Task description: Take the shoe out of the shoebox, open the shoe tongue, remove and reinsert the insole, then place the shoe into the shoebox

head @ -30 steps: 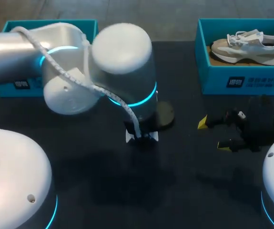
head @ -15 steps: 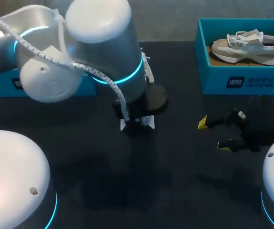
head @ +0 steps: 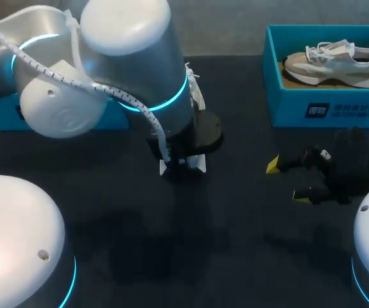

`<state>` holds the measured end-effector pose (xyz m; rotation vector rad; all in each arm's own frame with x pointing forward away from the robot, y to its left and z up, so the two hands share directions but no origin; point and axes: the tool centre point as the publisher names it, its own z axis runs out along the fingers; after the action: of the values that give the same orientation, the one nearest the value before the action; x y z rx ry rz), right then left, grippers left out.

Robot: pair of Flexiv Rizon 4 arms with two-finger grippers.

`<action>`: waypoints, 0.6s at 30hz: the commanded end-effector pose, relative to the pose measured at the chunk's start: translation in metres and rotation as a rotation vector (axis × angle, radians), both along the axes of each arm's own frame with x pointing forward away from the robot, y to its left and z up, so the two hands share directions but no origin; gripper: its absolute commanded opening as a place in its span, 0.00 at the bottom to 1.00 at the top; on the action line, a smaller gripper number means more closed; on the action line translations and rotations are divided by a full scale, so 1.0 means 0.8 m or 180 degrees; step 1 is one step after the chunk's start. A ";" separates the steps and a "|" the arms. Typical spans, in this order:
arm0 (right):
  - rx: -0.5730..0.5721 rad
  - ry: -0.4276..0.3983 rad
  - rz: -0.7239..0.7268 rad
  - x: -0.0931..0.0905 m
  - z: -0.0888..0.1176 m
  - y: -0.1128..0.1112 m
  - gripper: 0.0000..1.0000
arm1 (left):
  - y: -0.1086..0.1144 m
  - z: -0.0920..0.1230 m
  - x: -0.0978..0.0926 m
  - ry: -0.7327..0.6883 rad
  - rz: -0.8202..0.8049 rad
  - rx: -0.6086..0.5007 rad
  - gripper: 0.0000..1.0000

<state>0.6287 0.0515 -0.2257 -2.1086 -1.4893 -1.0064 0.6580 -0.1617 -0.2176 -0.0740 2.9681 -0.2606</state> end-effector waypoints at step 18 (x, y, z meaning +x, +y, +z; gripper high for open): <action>-0.0006 -0.0005 -0.0008 -0.004 0.002 0.000 1.00 | 0.064 0.017 0.058 0.0323 0.0118 0.0172 0.00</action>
<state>0.6287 0.0515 -0.2257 -2.1086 -1.4893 -1.0064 0.6949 -0.1283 -0.2169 -0.1421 3.0576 -0.1630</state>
